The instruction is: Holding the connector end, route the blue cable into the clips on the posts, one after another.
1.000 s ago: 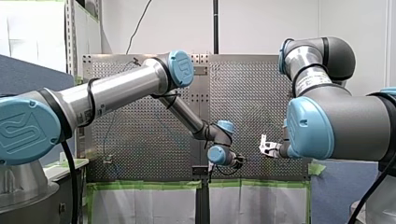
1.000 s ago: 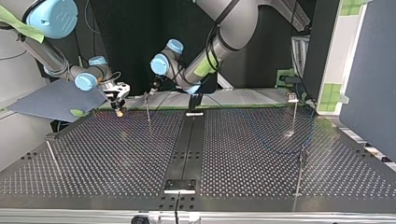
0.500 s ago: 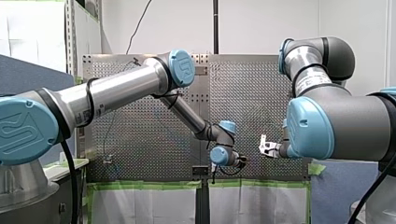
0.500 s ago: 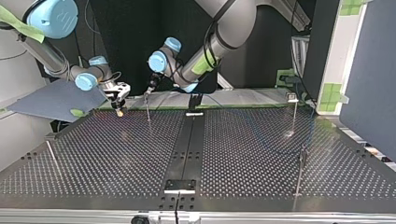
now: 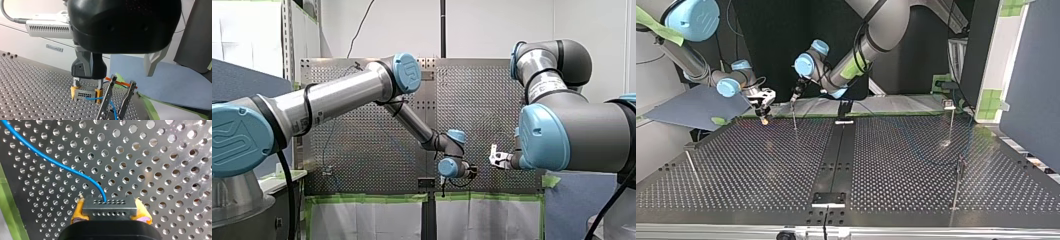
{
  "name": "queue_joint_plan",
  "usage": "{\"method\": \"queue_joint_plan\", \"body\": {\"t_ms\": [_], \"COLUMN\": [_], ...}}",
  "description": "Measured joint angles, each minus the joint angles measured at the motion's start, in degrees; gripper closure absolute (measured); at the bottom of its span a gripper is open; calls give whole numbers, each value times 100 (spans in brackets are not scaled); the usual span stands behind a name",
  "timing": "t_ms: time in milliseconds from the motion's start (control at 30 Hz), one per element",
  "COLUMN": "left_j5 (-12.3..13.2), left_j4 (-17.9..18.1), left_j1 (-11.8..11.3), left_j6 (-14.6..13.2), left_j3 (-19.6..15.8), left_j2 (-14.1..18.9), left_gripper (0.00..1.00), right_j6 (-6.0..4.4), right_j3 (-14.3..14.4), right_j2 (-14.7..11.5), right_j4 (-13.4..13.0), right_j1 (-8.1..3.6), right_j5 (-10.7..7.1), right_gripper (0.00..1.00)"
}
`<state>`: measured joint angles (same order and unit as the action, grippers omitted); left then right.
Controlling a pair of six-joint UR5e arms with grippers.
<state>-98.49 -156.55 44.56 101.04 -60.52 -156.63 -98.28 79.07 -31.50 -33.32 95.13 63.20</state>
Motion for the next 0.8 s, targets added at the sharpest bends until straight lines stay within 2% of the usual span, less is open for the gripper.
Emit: {"method": "queue_joint_plan", "body": {"t_ms": [400,800], "left_j5": [-282,-306], "left_j4": [-147,-178], "left_j1": [-15,-27], "left_j6": [104,121], "left_j3": [-1,0], "left_j2": [0,-1], "left_gripper": [0,0], "right_j6": [0,0], "right_j3": [0,0], "right_j2": [0,0], "right_j4": [0,4], "right_j1": [0,1], "right_j5": [-17,-18], "right_gripper": [100,100]}}
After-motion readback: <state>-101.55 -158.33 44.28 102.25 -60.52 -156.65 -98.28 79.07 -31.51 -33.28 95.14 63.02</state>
